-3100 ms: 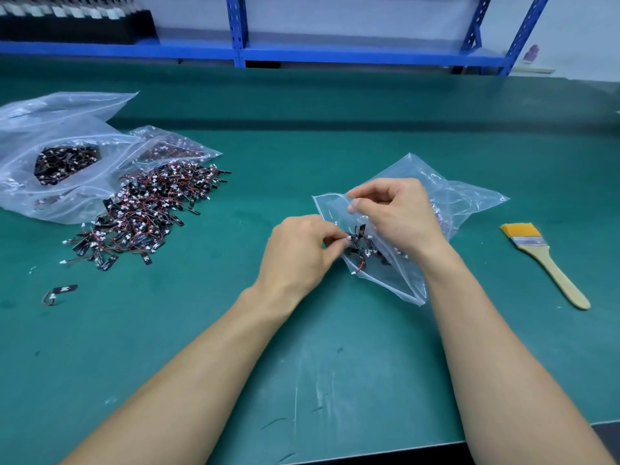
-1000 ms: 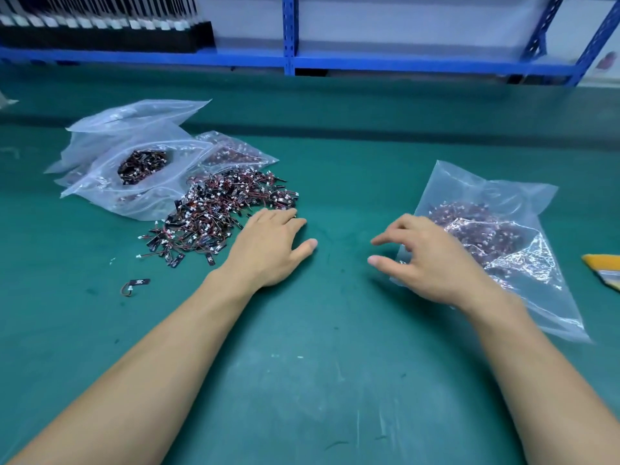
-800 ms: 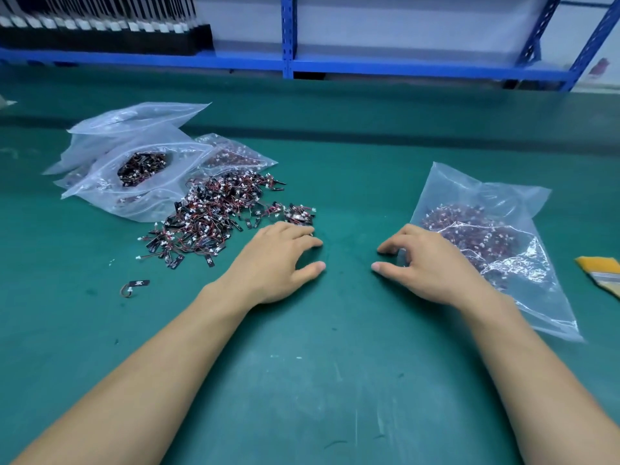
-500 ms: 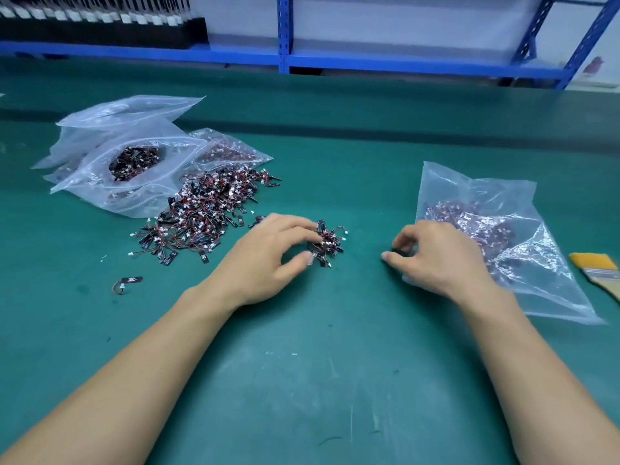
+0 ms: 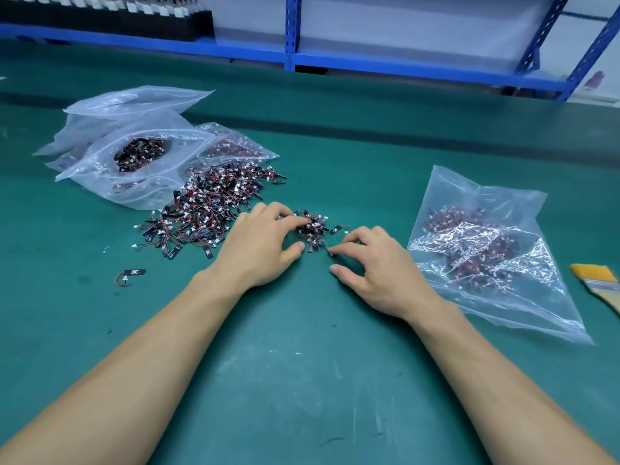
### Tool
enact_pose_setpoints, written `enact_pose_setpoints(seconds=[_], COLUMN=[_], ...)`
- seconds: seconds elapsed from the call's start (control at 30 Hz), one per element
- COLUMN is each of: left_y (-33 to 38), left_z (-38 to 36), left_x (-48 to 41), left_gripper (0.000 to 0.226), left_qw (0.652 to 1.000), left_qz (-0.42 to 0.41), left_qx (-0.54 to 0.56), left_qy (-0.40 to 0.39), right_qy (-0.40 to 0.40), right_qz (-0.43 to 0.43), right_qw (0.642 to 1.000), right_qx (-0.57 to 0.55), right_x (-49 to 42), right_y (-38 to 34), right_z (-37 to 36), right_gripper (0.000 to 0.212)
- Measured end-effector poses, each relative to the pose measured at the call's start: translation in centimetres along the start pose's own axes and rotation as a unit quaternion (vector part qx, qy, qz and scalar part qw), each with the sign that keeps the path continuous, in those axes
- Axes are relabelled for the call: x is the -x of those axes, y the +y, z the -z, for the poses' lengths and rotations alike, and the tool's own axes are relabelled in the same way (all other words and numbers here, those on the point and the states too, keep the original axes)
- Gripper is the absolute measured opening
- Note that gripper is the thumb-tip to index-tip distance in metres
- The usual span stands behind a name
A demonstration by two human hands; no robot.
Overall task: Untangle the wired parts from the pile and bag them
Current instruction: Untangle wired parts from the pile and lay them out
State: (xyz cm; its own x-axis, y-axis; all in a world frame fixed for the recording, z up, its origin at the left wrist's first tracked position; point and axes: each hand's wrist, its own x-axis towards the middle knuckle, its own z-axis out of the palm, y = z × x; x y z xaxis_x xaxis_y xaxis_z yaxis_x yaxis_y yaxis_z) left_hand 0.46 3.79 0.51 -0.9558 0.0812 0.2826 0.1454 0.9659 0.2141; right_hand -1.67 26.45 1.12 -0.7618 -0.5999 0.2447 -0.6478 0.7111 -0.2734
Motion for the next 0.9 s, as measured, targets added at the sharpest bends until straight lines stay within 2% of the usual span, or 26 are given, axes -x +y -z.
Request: enact_pose_setpoints(seconds=[0.2, 0.33, 0.4, 0.5, 0.6, 0.7, 0.9], left_y=[-1.6, -1.8, -1.4, -0.4, 0.3, 0.2, -0.5], left_z=[0.4, 0.5, 0.7, 1.1, 1.1, 0.9, 1.2], left_x=[-0.3, -0.1, -0.1, -0.1, 0.1, 0.1, 0.1], left_gripper=[0.055, 0.057, 0.055, 0.038, 0.022, 0.016, 0.022], left_qw=[0.996, 0.991, 0.992, 0.995, 0.992, 0.993, 0.994], left_qz=[0.083, 0.112, 0.092, -0.015, -0.100, -0.097, -0.071], left_qx=[-0.033, -0.049, -0.041, 0.023, 0.061, 0.068, 0.079], left_qy=[0.028, 0.051, 0.071, 0.093, 0.043, -0.009, -0.002], right_qy=[0.024, 0.031, 0.034, 0.050, 0.033, 0.018, 0.000], right_qz=[-0.006, -0.011, -0.013, -0.009, 0.011, 0.017, 0.028], right_qw=[0.999, 0.999, 0.998, 0.997, 0.997, 0.998, 0.994], right_qx=[-0.026, -0.041, -0.050, -0.062, -0.063, -0.054, -0.107], right_x=[0.3, 0.5, 0.6, 0.6, 0.6, 0.5, 0.9], right_y=[0.1, 0.2, 0.3, 0.2, 0.2, 0.3, 0.4], right_z=[0.2, 0.4, 0.4, 0.5, 0.4, 0.4, 1.0], right_gripper=[0.015, 0.015, 0.018, 0.014, 0.022, 0.023, 0.008])
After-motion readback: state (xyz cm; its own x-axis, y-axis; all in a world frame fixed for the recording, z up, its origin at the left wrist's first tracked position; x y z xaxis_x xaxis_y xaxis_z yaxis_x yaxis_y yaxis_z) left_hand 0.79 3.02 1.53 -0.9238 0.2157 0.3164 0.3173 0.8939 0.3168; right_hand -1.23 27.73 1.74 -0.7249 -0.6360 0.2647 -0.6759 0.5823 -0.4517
